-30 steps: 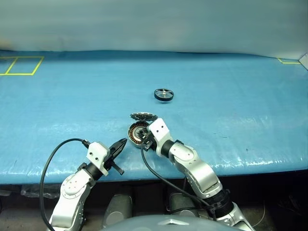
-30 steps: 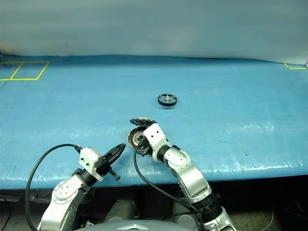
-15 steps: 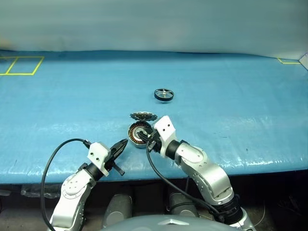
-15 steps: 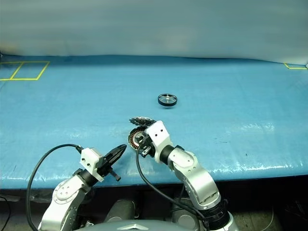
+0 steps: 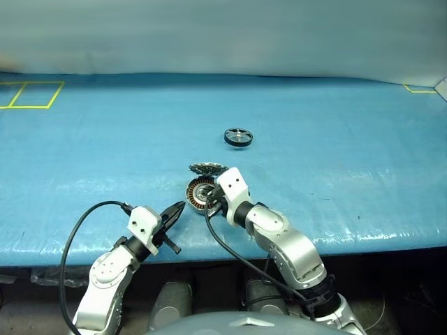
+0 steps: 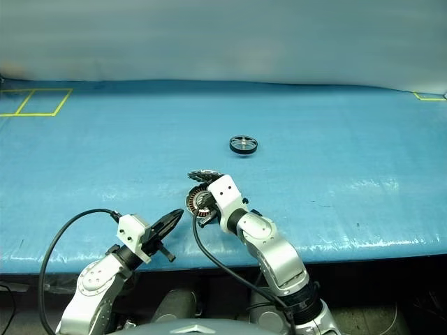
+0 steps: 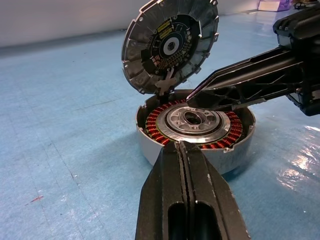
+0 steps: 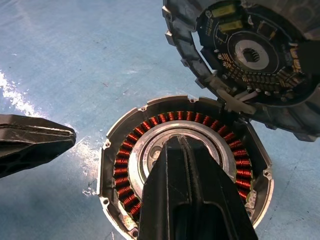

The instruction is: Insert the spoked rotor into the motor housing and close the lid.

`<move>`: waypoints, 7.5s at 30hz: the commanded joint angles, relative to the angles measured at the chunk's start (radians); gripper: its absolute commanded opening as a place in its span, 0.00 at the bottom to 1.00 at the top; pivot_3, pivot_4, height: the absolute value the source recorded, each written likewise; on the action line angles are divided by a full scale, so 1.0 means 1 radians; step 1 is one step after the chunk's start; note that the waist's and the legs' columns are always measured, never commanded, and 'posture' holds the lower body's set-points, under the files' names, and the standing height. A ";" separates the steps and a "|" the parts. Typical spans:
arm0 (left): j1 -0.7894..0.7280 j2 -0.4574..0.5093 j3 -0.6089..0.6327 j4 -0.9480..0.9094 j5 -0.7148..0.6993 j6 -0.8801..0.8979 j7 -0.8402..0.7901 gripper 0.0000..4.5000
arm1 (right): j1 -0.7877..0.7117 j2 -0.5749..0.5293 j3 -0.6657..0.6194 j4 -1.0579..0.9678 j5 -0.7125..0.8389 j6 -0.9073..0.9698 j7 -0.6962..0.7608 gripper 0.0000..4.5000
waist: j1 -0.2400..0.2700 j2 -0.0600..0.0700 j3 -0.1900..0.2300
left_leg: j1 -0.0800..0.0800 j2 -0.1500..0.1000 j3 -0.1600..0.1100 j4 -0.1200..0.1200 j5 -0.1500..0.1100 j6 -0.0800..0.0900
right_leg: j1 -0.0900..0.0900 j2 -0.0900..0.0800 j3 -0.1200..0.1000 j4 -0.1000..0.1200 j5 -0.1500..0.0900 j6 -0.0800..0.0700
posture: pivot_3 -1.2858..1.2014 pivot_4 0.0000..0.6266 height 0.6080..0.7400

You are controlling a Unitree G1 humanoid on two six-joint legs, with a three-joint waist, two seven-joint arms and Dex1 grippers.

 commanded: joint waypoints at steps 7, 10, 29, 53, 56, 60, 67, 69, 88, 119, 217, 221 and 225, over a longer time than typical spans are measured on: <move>0.002 -0.001 -0.006 0.000 0.003 -0.016 0.003 0.00 | -0.011 0.016 0.008 0.011 -0.008 -0.036 -0.004 0.01 | 0.000 0.000 0.000 | 0.000 0.000 0.000 0.000 0.000 0.000 | 0.000 0.000 0.000 0.000 0.000 0.000 | 0.52 0.24 1.00; 0.004 -0.001 -0.005 -0.001 0.003 -0.015 0.004 0.00 | -0.014 0.023 0.011 0.026 -0.013 -0.041 -0.003 0.01 | 0.000 0.000 0.000 | 0.000 0.000 0.000 0.000 0.000 0.000 | 0.000 0.000 0.000 0.000 0.000 0.000 | 0.52 0.24 1.00; 0.010 0.000 -0.005 0.003 0.005 -0.006 0.008 0.00 | -0.042 0.001 0.037 0.036 -0.039 0.016 0.009 0.01 | -0.001 0.000 0.000 | 0.000 0.000 0.000 0.000 0.000 0.000 | 0.000 0.000 0.000 0.000 0.000 0.000 | 0.52 0.24 1.00; -0.005 0.008 -0.009 0.023 0.001 -0.005 -0.003 0.00 | -0.111 -0.327 -0.052 -0.282 0.113 0.159 0.275 0.01 | 0.002 0.000 -0.001 | 0.000 -0.001 0.000 0.001 0.000 0.000 | 0.001 -0.001 0.000 0.000 0.000 0.000 | 0.52 0.24 1.00; -0.010 0.007 -0.011 0.027 0.000 -0.003 -0.003 0.00 | -0.163 -0.513 -0.053 -0.281 0.121 0.211 0.363 0.01 | 0.005 0.000 -0.001 | 0.000 0.000 0.000 0.003 0.000 0.000 | 0.002 -0.001 -0.001 -0.001 0.000 0.001 | 0.52 0.24 1.00; -0.018 0.002 -0.020 0.036 -0.003 -0.004 -0.007 0.00 | -0.270 -0.718 -0.030 -0.110 0.038 0.165 0.435 0.01 | 0.004 0.001 0.000 | -0.001 0.000 0.003 0.005 0.000 0.000 | 0.002 0.000 -0.001 0.000 0.000 0.000 | 0.52 0.24 1.00; -0.017 -0.002 -0.024 0.040 -0.002 -0.011 -0.001 0.00 | -0.536 -0.607 -0.016 0.313 -0.148 0.007 0.288 0.01 | -0.003 0.001 0.000 | -0.002 0.000 0.007 0.005 0.000 0.001 | 0.000 0.000 0.000 0.000 0.003 -0.001 | 0.52 0.24 1.00; -0.016 -0.003 -0.025 0.039 -0.001 -0.012 0.001 0.00 | -0.605 -0.561 -0.001 0.429 -0.195 -0.047 0.264 0.01 | 0.000 0.001 0.000 | -0.002 0.000 0.007 0.005 0.000 0.001 | 0.000 0.000 0.000 0.000 0.003 -0.001 | 0.52 0.24 1.00; -0.001 -0.018 -0.033 0.041 0.009 -0.027 0.024 0.00 | -0.904 -0.195 -0.179 1.054 -0.180 -0.225 0.160 0.56 | -0.006 0.002 0.001 | -0.002 -0.001 0.008 0.004 0.000 0.001 | -0.001 0.001 0.000 0.000 0.011 -0.004 | 0.52 0.24 1.00; 0.010 -0.022 -0.047 0.051 0.023 -0.015 0.033 0.00 | -0.881 -0.049 -0.339 1.179 -0.103 -0.140 0.028 0.56 | -0.013 0.003 0.000 | -0.001 -0.001 0.009 0.000 0.000 0.001 | -0.003 0.003 0.001 0.000 0.011 -0.004 | 0.52 0.24 1.00; -0.019 0.013 -0.039 0.048 0.022 0.005 0.019 0.00 | -0.224 -0.264 -0.120 -0.229 0.333 0.403 0.175 0.00 | 0.005 0.003 0.000 | -0.004 0.001 0.002 0.007 0.000 0.001 | -0.001 -0.001 -0.001 -0.001 0.004 0.000 | 0.52 0.24 1.00; -0.017 0.012 -0.040 0.046 0.021 0.006 0.021 0.00 | -0.241 -0.249 -0.101 -0.167 0.315 0.362 0.170 0.00 | 0.003 0.003 0.000 | -0.003 0.001 0.002 0.007 0.000 0.001 | -0.001 0.000 -0.001 -0.001 0.004 0.000 | 0.52 0.24 1.00; -0.014 0.011 -0.042 0.045 0.022 0.006 0.024 0.00 | -0.249 -0.244 -0.097 -0.130 0.308 0.340 0.170 0.00 | 0.003 0.003 0.000 | -0.004 0.001 0.002 0.007 0.000 0.001 | -0.001 -0.001 -0.001 -0.001 0.004 0.000 | 0.52 0.24 1.00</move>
